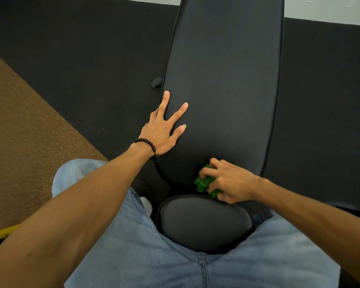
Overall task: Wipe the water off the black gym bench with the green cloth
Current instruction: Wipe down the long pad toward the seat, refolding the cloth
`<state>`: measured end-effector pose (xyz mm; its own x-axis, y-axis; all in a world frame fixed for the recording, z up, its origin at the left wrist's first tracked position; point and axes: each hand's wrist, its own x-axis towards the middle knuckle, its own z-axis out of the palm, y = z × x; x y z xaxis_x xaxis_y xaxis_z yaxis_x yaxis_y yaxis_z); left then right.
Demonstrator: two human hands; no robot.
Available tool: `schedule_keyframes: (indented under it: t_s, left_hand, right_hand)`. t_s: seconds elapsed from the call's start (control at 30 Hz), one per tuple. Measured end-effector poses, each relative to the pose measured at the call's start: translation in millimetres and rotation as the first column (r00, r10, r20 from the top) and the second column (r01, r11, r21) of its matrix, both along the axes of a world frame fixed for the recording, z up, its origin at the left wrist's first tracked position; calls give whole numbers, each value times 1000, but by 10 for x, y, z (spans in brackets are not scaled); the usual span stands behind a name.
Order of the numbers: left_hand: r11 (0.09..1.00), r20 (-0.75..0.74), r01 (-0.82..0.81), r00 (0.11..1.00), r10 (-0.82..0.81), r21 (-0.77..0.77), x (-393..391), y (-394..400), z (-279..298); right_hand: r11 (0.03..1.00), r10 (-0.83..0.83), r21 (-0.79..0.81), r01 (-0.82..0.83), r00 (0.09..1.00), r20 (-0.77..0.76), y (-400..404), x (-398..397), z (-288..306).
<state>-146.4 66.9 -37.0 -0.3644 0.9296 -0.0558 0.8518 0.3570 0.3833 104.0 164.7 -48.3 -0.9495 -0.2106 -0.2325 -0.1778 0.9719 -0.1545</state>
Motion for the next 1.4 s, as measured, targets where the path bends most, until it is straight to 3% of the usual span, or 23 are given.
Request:
schedule_keyframes:
  t_s: [0.23, 0.4, 0.47, 0.53, 0.6, 0.77, 0.83, 0.9, 0.97, 1.07, 1.1, 1.13, 1.17, 1.23, 1.27, 1.3, 1.33, 1.4]
  left_hand:
    - [993, -141, -120, 983, 120, 6, 216, 66, -113]
    - [985, -157, -172, 972, 174, 26, 369, 112, -161]
    - [984, -147, -175, 973, 177, 27, 377, 119, -165]
    - [984, -161, -176, 971, 178, 27, 378, 128, -179]
    - [983, -170, -180, 969, 181, 21, 371, 121, -182]
    - [984, -176, -178, 968, 177, 11, 361, 136, -181]
    - [984, -181, -180, 967, 178, 6, 360, 149, -170]
    - [982, -153, -187, 970, 189, 27, 357, 146, -138]
    - [970, -80, -212, 972, 222, 123, 344, 142, -88]
    - [902, 46, -306, 951, 307, 304, 272, 106, -46]
    - [869, 93, -350, 936, 340, 350, 253, 92, -52]
    - [837, 160, -394, 919, 360, 380, 247, 81, -56]
    - [807, 262, -444, 893, 365, 390, 260, 80, -59]
    - [754, 499, -575, 778, 382, 318, 328, 96, -36]
    - [737, 585, -628, 705, 401, 252, 356, 109, -21]
    - [728, 630, -656, 655, 417, 200, 372, 126, -2]
    - [726, 649, -666, 631, 425, 171, 379, 135, 9]
    - [743, 657, -646, 637, 402, 172, 364, 138, 32]
  right_hand:
    - [984, -180, -53, 172, 961, -208, -294, -156, -140]
    - [992, -126, -11, 126, 987, -97, -64, 229, -61]
    - [974, -222, 6, 226, 963, -154, 104, 378, -57]
    - [926, -375, -48, 375, 893, -247, 79, 378, -117]
    - [899, -438, -117, 423, 848, -299, -73, 315, -216]
    - [973, -227, -83, 216, 958, -173, 53, 496, -152]
    - [942, -335, -94, 321, 906, -258, 154, 425, -119]
    - [844, -534, -183, 505, 755, -380, 57, 212, -146]
    - [811, -574, -204, 549, 678, -458, -163, 31, -233]
    - [964, -248, -5, 265, 894, -373, -209, 128, -307]
    - [969, -230, 0, 247, 900, -371, -95, 159, -281]
    - [946, -306, -30, 323, 860, -409, 0, 147, -239]
    - [882, -451, -103, 461, 760, -468, 58, 75, -198]
    - [648, -724, -270, 712, 467, -507, 25, -213, -131]
    - [574, -773, -305, 760, 379, -509, -81, -383, -99]
    - [574, -769, -301, 762, 375, -517, -202, -514, -80]
    - [659, -710, -256, 707, 471, -524, -314, -574, -97]
    - [913, -387, -71, 402, 797, -464, -390, -442, -207]
